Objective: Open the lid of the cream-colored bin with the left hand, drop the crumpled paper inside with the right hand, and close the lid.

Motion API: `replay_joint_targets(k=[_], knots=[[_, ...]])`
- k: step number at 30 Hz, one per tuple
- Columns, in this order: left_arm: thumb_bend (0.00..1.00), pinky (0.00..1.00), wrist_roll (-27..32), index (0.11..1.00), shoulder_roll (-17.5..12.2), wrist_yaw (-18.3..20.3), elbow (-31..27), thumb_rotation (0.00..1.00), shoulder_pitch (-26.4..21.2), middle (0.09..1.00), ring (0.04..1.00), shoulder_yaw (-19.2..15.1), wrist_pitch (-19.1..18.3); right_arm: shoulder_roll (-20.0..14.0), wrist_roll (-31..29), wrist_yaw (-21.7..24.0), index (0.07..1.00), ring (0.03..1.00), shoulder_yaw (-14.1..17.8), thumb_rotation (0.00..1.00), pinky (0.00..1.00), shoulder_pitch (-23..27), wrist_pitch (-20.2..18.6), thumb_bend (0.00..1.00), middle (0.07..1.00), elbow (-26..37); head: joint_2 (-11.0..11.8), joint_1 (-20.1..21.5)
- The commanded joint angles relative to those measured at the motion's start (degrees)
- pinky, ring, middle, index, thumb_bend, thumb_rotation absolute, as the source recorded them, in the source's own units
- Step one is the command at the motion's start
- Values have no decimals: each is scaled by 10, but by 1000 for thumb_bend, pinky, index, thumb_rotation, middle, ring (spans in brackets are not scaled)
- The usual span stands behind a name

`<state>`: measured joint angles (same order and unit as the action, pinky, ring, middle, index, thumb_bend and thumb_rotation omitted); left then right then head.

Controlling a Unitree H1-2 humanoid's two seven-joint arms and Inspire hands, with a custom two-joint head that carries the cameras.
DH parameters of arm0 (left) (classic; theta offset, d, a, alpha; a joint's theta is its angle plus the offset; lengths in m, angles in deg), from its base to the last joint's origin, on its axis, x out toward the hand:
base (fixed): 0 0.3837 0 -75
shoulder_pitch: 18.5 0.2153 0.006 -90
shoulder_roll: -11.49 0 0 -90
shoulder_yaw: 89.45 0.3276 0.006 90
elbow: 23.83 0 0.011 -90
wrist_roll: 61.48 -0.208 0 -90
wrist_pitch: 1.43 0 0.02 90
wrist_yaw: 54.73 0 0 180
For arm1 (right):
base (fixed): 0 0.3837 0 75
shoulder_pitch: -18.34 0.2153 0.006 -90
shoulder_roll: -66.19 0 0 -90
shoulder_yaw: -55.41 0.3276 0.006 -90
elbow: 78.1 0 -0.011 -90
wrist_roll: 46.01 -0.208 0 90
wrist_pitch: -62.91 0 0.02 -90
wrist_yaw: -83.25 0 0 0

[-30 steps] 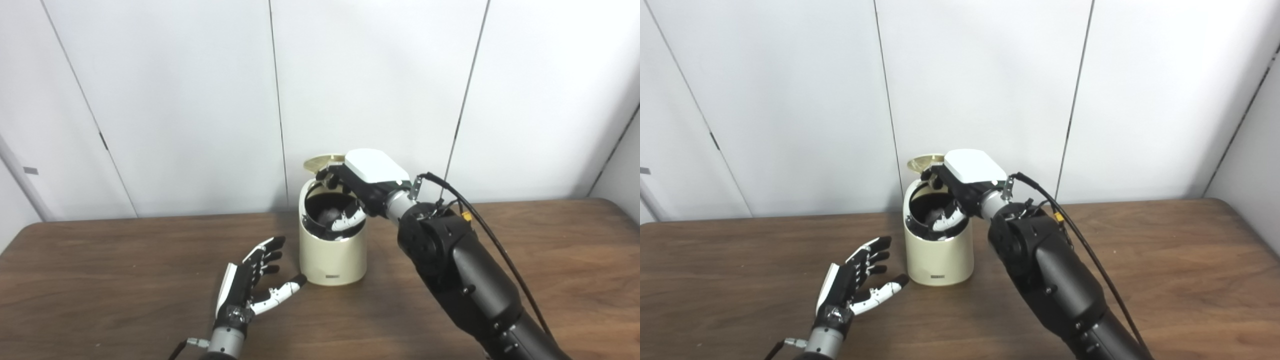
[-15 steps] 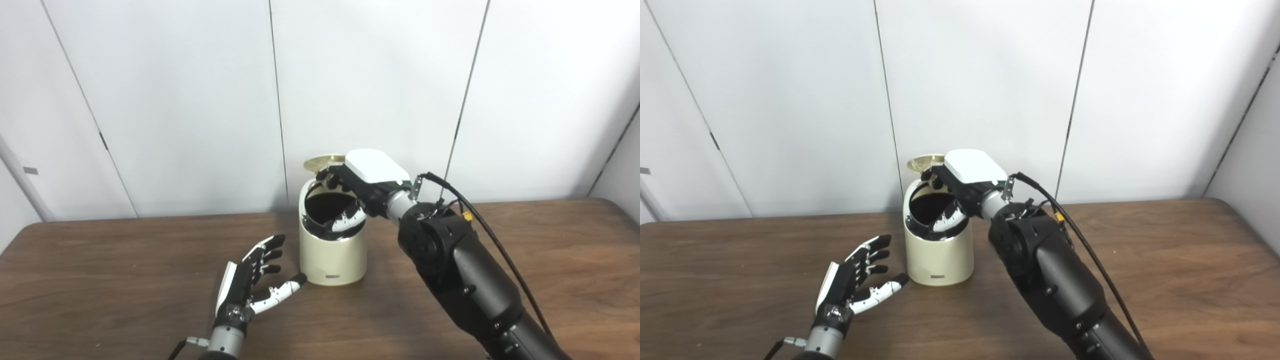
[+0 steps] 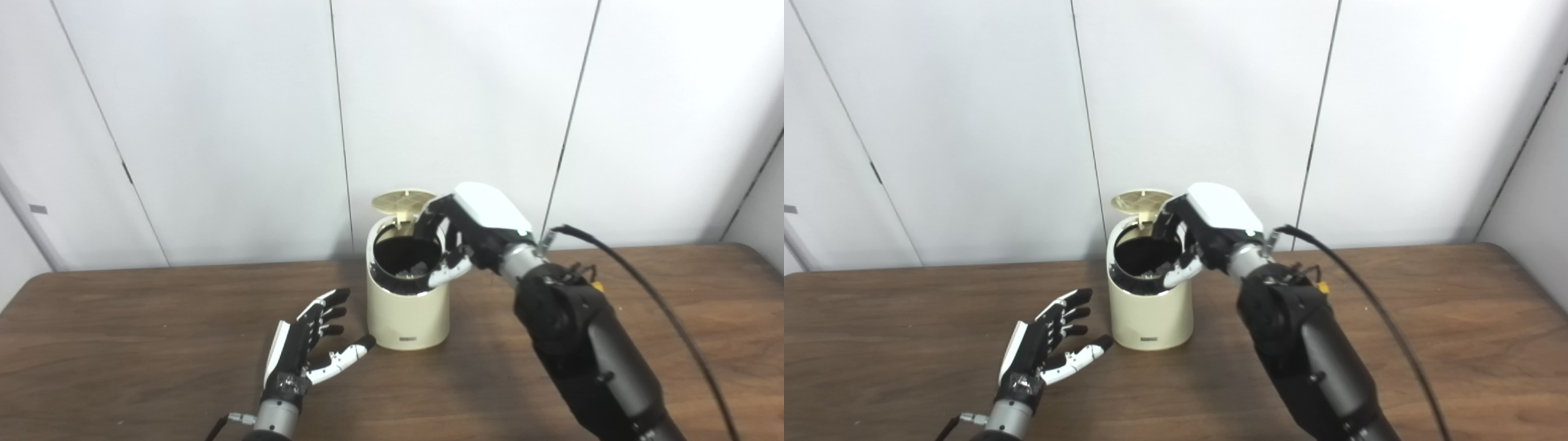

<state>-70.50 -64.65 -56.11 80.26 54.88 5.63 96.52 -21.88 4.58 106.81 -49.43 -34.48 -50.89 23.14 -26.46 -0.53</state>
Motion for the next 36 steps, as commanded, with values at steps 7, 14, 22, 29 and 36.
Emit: replay_joint_targets(k=[7, 14, 22, 29, 36], knots=[[710, 753, -1, 851, -4, 0, -18, 186, -17, 857, 827, -1, 15, 2, -83, -100, 520, 388, 79, 0, 310, -30, 49, 523, 447, 51, -2, -3], [720, 797, -3, 844, -6, 1, -28, 197, -11, 848, 839, 0, 13, 28, -217, -126, 518, 396, 165, 1, 319, -95, 39, 524, 444, 57, -4, -16], [728, 726, -1, 848, -8, 6, -48, 203, -2, 846, 824, 1, 4, 51, -334, -179, 531, 419, 205, 5, 333, -167, 95, 522, 468, 19, -8, -20], [728, 736, 3, 847, -9, 9, -59, 188, 3, 844, 823, -1, 5, 73, -443, -191, 671, 477, 215, 189, 354, -196, 228, 685, 649, -86, -9, -20], [711, 768, 8, 845, -11, 14, -67, 172, 5, 844, 827, -3, 10, 85, -467, -213, 708, 534, 213, 212, 451, -209, 258, 769, 668, -115, -9, -24]])
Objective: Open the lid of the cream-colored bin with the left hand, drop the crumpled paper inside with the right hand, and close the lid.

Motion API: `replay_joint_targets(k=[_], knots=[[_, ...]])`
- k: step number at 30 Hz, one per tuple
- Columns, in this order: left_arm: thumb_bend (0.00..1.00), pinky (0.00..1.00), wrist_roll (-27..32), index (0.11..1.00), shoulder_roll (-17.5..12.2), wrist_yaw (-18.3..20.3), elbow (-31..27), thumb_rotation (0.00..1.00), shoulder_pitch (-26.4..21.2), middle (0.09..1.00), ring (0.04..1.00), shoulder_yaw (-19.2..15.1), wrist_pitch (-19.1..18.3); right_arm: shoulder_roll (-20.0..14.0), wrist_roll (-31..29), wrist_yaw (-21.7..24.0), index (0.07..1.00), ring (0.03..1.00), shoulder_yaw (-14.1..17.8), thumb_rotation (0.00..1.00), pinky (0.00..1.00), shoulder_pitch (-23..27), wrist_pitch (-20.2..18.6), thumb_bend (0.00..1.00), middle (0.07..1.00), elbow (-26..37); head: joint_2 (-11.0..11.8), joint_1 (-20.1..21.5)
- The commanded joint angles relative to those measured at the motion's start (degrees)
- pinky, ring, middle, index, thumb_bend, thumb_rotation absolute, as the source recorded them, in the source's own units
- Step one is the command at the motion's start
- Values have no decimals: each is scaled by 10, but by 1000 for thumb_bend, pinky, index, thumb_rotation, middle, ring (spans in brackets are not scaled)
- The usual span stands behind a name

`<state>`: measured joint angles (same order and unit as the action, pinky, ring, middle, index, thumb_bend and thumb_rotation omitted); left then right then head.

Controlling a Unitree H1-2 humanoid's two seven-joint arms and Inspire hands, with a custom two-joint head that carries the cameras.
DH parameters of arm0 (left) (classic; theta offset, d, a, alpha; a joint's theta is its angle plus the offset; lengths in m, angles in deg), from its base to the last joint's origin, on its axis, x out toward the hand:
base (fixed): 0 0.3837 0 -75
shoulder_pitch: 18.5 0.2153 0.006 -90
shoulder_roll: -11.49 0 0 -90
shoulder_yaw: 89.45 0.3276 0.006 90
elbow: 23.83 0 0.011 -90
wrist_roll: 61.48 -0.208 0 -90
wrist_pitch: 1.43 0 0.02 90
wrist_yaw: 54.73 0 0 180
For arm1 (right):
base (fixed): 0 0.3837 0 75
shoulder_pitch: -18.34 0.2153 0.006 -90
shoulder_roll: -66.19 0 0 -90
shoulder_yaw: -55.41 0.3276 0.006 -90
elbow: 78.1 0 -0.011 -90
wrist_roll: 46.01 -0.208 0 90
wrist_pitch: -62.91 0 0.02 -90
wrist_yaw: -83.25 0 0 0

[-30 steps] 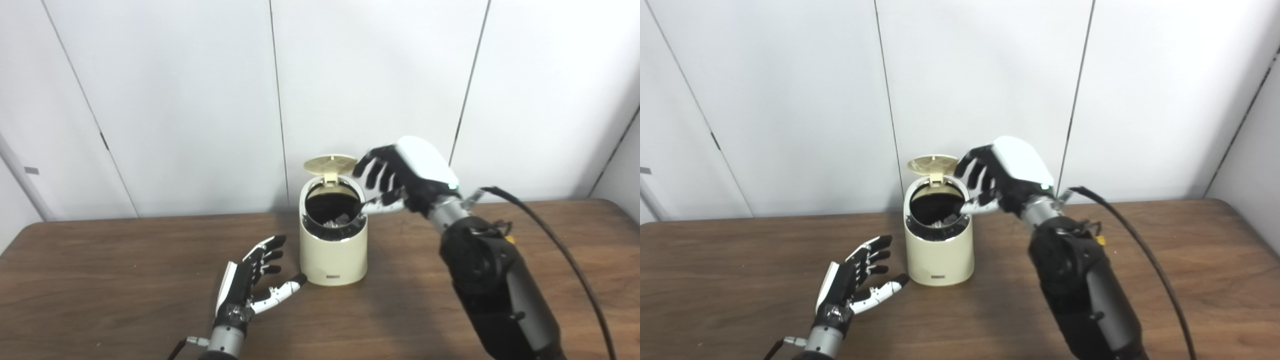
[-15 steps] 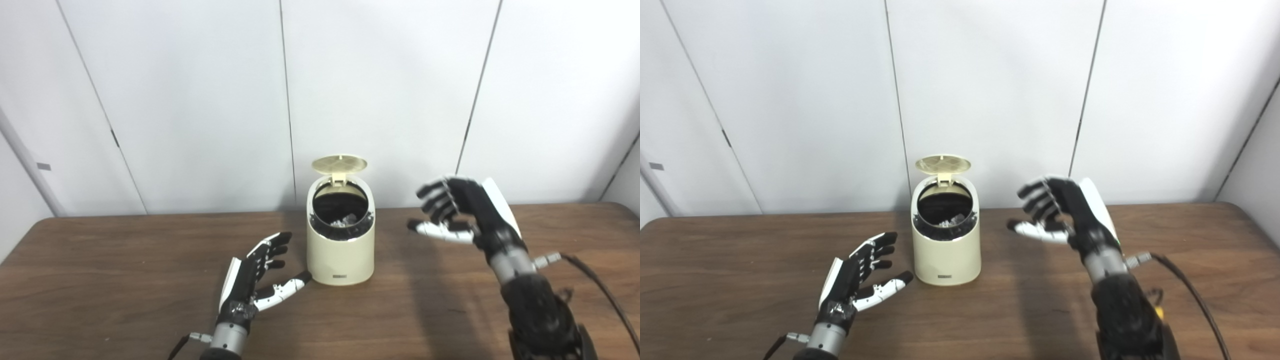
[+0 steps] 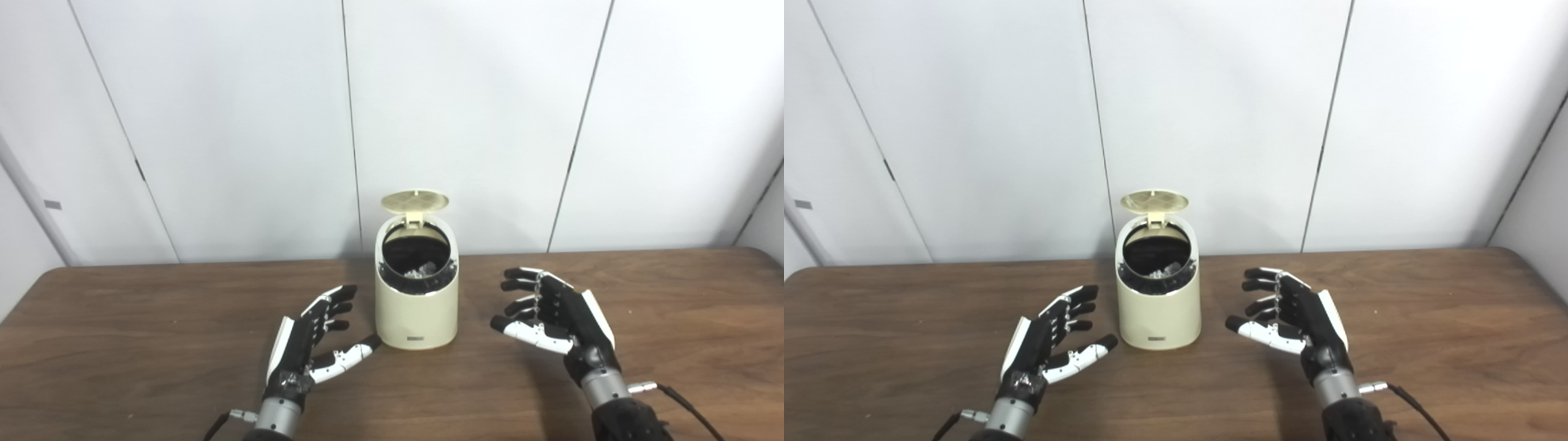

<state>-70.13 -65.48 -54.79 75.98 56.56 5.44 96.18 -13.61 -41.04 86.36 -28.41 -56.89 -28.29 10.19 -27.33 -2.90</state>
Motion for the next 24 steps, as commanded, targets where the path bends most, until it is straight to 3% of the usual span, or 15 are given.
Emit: replay_joint_targets(k=[1, 8, 15, 24], knots=[[711, 770, 5, 845, -2, 2, -25, 182, -12, 845, 826, -2, 15, 2, -13, -10, 710, 541, 2, 223, 463, 13, 32, 776, 671, 14, 0, -1], [727, 706, 13, 848, -1, 6, -41, 187, -10, 852, 827, -7, 9, -2, -30, -13, 732, 528, -1, 229, 430, 4, 39, 806, 680, 9, 5, -3], [770, 718, 6, 876, -9, 8, -65, 276, -18, 861, 831, -12, 3, -2, -37, -14, 723, 493, -3, 182, 388, -5, 32, 795, 674, 21, 8, -4], [831, 749, -9, 908, -34, 25, -75, 315, -77, 891, 861, -7, -17, -5, -37, -12, 715, 497, -9, 160, 403, -9, 32, 788, 671, 21, 12, -8]])
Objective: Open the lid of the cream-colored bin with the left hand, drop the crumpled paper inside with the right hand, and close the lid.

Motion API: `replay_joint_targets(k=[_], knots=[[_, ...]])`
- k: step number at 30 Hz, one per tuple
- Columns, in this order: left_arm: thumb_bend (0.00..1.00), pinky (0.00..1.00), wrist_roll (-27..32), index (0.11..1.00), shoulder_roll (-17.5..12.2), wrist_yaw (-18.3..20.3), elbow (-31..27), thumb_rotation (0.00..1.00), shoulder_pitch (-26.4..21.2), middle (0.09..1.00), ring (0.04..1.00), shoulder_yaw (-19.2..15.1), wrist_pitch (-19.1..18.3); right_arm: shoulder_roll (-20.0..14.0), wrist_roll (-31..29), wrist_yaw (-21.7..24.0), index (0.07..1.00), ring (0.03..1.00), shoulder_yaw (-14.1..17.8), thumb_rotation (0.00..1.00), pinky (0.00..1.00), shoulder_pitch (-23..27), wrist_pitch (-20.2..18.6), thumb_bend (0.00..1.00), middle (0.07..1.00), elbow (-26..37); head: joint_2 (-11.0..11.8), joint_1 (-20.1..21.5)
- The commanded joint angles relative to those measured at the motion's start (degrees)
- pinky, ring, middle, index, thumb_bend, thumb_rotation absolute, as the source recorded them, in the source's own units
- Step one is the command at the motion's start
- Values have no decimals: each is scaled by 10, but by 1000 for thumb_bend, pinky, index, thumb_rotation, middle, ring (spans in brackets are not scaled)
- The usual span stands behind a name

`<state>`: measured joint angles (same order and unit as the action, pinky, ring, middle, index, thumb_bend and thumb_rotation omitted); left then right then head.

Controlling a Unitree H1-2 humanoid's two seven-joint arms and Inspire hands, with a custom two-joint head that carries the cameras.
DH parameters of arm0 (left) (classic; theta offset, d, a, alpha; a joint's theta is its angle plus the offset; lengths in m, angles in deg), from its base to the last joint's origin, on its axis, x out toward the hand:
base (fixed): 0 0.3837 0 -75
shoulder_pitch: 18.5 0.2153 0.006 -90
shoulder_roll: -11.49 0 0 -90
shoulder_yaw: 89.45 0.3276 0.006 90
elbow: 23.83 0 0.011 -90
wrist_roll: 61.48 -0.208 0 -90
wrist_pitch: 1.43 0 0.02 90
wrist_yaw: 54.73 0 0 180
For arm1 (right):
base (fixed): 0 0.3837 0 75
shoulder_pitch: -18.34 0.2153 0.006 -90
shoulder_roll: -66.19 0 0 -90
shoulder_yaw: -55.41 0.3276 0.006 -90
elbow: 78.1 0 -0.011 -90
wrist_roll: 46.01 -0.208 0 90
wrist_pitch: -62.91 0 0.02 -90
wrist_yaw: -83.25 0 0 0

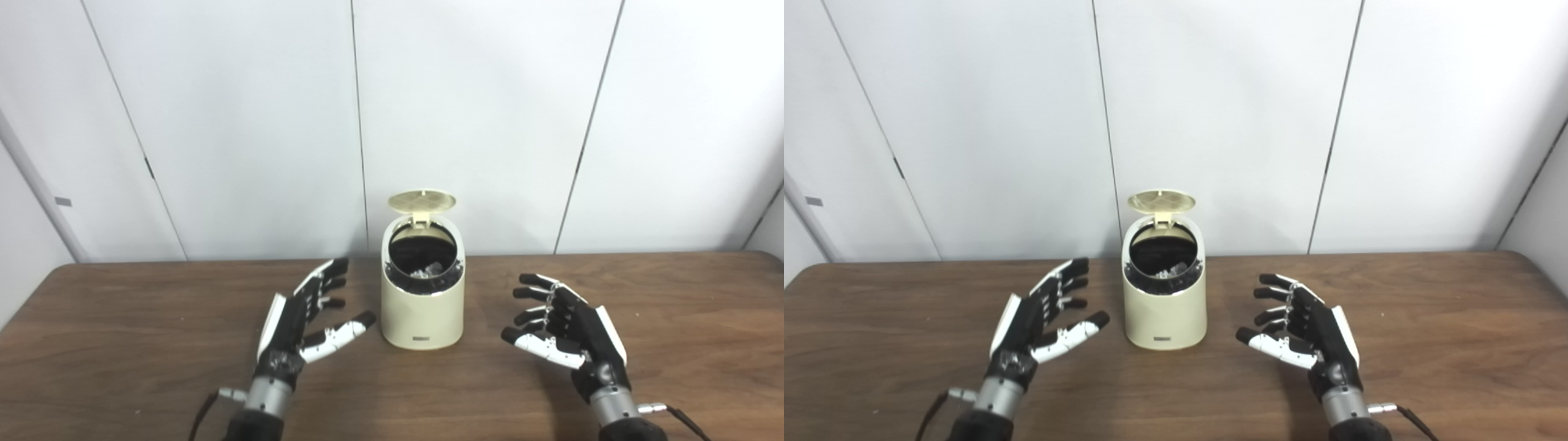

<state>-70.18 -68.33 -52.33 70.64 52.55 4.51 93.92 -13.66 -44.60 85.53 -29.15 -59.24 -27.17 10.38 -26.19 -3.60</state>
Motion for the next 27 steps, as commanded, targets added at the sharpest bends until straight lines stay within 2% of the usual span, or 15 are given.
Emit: replay_joint_targets(k=[1, 8, 15, 22, 27], knots=[[841, 751, -15, 910, -8, 1, -24, 315, -45, 896, 864, 4, 0, -4, 0, -4, 713, 493, -3, 165, 400, 15, 21, 786, 669, 18, 1, 0], [877, 694, -24, 918, -18, 15, -9, 313, -98, 900, 870, 12, 1, -1, 8, -12, 701, 470, -10, 172, 372, 17, 14, 804, 662, 18, 5, 1], [891, 682, -32, 902, -15, 23, 11, 307, -139, 911, 880, 17, -2, -1, 17, -16, 698, 469, -18, 178, 368, 19, 16, 795, 663, 21, 8, 3], [912, 751, -58, 921, -17, 29, 19, 359, -172, 941, 917, 33, -18, -2, 28, -23, 696, 474, -25, 195, 375, 18, 7, 794, 667, 29, 10, 6], [919, 796, -71, 938, -19, 39, 26, 354, -197, 979, 956, 43, -32, -5, 43, -26, 700, 477, -31, 215, 373, 18, 17, 780, 669, 28, 11, 9]])
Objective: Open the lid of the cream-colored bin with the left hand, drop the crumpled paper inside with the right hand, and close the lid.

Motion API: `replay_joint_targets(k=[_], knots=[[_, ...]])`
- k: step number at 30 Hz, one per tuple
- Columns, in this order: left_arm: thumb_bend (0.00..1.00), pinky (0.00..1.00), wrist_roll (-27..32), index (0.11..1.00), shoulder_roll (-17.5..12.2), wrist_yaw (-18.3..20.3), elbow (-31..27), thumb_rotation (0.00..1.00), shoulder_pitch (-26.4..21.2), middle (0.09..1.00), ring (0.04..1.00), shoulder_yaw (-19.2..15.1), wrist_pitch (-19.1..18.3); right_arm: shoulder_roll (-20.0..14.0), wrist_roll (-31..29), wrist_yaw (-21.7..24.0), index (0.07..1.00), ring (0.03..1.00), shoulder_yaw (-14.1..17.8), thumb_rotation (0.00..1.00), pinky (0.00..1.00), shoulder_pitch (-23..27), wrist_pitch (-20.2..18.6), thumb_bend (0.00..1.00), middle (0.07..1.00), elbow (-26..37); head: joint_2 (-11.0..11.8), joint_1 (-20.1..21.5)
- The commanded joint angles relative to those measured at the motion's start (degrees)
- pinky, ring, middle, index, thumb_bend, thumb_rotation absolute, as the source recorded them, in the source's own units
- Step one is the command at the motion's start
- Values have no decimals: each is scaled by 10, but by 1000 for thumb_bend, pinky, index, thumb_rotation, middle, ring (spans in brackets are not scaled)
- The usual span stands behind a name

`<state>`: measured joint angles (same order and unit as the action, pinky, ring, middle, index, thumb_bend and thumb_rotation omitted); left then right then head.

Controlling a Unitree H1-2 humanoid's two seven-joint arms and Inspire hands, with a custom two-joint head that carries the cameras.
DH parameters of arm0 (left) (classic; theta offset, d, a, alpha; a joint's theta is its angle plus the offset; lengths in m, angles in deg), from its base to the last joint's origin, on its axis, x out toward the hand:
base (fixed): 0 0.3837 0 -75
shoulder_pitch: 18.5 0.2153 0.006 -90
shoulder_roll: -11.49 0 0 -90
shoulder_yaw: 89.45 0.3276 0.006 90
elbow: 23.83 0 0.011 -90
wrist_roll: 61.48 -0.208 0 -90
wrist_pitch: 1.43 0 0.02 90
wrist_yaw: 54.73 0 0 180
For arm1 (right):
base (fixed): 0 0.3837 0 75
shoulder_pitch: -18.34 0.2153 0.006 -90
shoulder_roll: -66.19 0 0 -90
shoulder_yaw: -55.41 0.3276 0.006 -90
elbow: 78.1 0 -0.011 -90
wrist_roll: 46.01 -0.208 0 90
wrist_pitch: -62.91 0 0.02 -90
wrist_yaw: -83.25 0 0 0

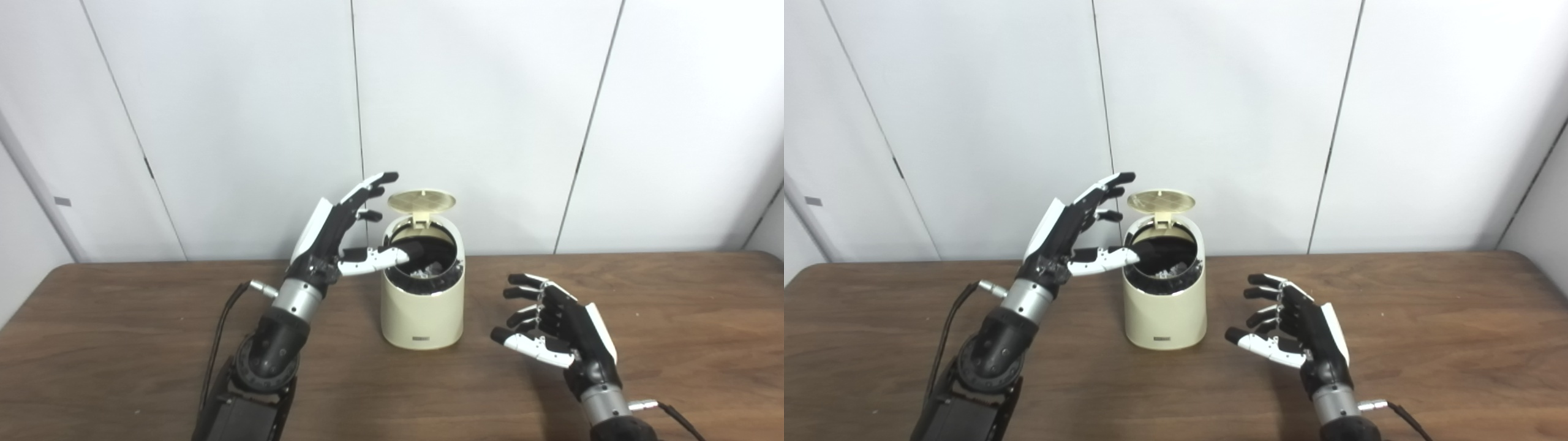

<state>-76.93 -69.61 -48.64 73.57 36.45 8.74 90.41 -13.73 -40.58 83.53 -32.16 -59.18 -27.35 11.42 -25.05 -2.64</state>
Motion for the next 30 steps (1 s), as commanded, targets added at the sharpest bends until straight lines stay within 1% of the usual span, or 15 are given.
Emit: replay_joint_targets(k=[1, 6, 10, 13, 16, 20, 22, 24, 26, 30], knots=[[913, 818, -5, 945, -7, 3, -1, 346, -41, 992, 974, 3, 3, -4, 4, -7, 698, 476, -1, 216, 370, 17, 17, 780, 669, 19, -1, 0], [907, 901, -16, 961, -10, 9, 14, 330, -64, 1000, 1000, 11, 9, -2, 7, -7, 701, 477, -2, 207, 373, 17, 14, 769, 669, 23, -1, 3], [903, 969, -18, 961, -13, 13, 26, 325, -75, 1000, 1000, 17, 24, -1, 14, -10, 705, 475, -6, 216, 374, 18, 14, 763, 669, 24, -1, 5], [906, 962, -20, 946, -15, 16, 26, 334, -77, 991, 1000, 20, 25, -1, 22, -12, 708, 473, -9, 221, 374, 18, 10, 757, 671, 27, -3, 7], [890, 932, -31, 919, -20, 19, 19, 337, -76, 966, 985, 27, 26, 0, 21, -11, 709, 484, -9, 225, 381, 19, 9, 756, 672, 27, -3, 9], [878, 819, -64, 866, -28, 10, 10, 350, -73, 906, 923, 39, 31, 1, 19, -11, 704, 477, -10, 224, 363, 20, 15, 756, 667, 23, -3, 10], [881, 789, -75, 840, -30, 6, 7, 342, -72, 882, 905, 42, 31, 1, 19, -12, 703, 474, -10, 232, 361, 20, 15, 760, 664, 22, -3, 10], [885, 805, -89, 824, -33, 4, 3, 336, -71, 867, 910, 45, 28, 2, 19, -12, 700, 474, -10, 233, 361, 21, 14, 766, 661, 22, -4, 9], [884, 848, -101, 816, -34, 4, -1, 346, -70, 859, 931, 47, 25, 2, 17, -11, 698, 485, -10, 226, 378, 21, 17, 764, 660, 21, -5, 9], [878, 916, -117, 804, -38, 9, -6, 337, -69, 848, 979, 50, 23, 2, 21, -12, 697, 490, -13, 228, 385, 21, 15, 761, 660, 21, -5, 9]])
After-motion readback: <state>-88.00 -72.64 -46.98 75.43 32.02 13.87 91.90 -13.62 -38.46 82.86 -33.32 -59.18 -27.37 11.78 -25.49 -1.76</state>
